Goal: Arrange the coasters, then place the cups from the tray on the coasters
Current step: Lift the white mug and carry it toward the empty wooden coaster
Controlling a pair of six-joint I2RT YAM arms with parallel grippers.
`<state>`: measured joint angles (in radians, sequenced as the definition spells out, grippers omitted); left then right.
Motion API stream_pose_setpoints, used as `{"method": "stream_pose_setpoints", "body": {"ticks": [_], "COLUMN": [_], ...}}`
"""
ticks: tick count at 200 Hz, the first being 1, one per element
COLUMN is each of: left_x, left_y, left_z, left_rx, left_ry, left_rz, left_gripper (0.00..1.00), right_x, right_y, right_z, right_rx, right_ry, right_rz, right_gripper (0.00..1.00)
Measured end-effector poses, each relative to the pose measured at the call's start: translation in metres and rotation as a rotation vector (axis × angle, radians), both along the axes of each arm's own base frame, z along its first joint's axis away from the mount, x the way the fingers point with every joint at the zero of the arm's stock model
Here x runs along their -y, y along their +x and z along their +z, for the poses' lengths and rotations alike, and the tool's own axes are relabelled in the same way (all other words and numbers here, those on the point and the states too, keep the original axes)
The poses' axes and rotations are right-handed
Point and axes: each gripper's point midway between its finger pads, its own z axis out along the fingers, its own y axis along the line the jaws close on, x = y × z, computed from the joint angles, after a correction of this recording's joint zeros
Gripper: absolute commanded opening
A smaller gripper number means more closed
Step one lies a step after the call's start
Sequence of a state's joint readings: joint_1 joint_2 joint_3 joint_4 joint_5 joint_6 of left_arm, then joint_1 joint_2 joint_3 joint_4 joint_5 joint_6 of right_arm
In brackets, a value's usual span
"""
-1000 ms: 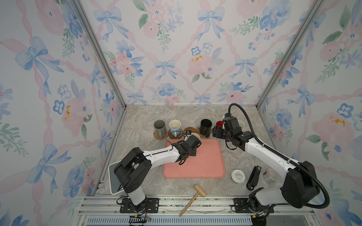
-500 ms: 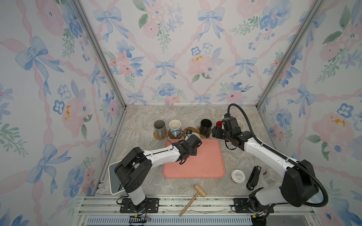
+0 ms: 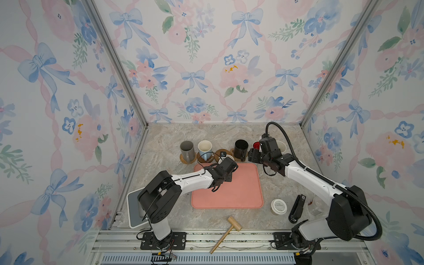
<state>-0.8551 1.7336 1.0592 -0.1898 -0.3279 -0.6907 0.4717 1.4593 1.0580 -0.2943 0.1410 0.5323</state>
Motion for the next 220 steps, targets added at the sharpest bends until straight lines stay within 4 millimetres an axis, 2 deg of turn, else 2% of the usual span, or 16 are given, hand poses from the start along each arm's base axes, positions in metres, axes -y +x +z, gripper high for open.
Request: {"method": "stream_pose_setpoints", "body": {"ticks": [23,40,180,220], "left_x": [0.001,0.0,-0.004,0.004], "left_y": [0.001,0.002,0.0,0.011], "left_z": [-0.002,-0.002,0.001,0.023], "left_rx": [-0.002,0.0,0.0,0.042], "left_ry": [0.003,0.017,0.048,0.053], "left_rz": [0.0,0.0,-0.014,-0.032], "left_gripper": [0.13,0.0,0.0,0.0], "right_x": [0.0,0.0,-0.002,-0.002], "right_y": [0.0,0.0,0.0,0.0], "right_z": [0.0,0.0,-0.005,-0.005], "right_rx": [0.0,0.0,-0.015,-0.015], "right_ry": [0.0,0.0,0.004,0.004], "right_rz": [0.0,0.0,0.009,0.009], "right_gripper": [0.73,0.72,0.72,0.72]}}
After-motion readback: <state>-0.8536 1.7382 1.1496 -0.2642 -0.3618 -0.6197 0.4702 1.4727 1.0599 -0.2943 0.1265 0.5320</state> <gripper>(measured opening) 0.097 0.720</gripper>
